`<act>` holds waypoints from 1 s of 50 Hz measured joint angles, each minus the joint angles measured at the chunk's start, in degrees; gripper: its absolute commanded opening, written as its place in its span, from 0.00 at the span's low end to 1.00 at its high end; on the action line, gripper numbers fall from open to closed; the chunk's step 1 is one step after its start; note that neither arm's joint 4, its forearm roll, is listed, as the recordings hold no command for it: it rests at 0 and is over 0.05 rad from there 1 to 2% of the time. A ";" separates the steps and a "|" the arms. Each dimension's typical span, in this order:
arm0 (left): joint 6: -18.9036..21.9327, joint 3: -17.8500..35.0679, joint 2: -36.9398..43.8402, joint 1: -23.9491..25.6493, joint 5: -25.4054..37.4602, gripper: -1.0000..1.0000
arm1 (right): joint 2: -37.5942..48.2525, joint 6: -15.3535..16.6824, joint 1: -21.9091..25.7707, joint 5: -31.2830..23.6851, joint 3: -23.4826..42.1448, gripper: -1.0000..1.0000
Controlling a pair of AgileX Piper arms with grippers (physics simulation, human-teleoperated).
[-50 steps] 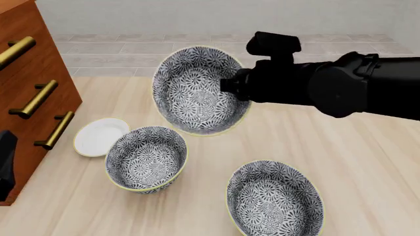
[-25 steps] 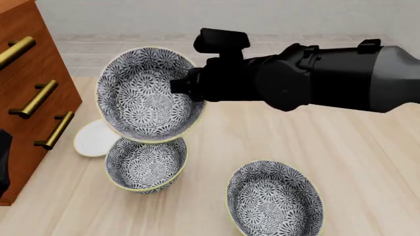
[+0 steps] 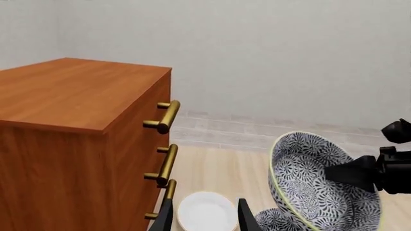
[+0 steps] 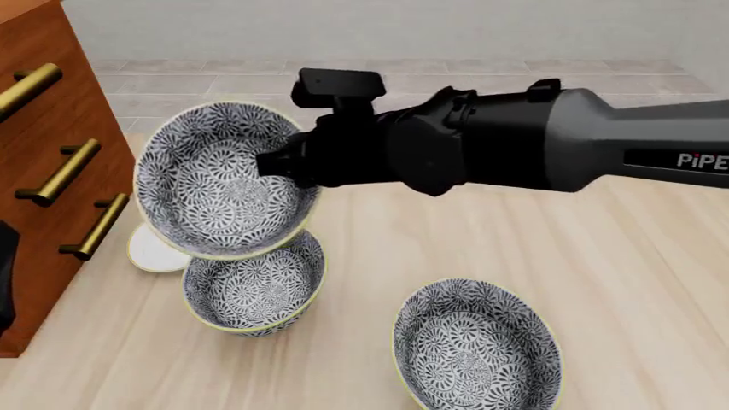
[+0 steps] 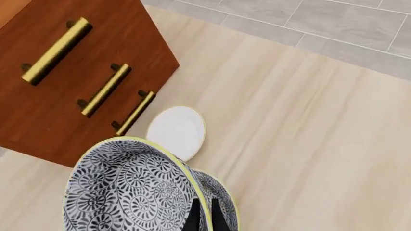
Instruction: Stack the bowl at the front on the bowl in the middle.
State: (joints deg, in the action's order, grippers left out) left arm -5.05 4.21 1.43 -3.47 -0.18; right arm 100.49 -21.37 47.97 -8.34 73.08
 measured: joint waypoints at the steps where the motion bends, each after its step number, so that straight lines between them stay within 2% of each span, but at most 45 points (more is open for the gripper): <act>1: 0.04 0.01 0.03 0.00 -0.02 1.00 | 0.18 0.02 0.00 -0.02 0.11 0.00; 23: -0.67 0.00 -0.16 -0.26 0.24 1.00 | 3.31 0.76 0.37 -0.01 1.00 0.00; 50: -0.94 -0.01 0.54 0.06 -0.03 1.00 | 5.05 2.58 1.86 1.98 -2.15 0.00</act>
State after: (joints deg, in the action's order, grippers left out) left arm -5.99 4.19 1.97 -3.41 -0.21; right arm 105.54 -18.78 49.84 -6.37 70.93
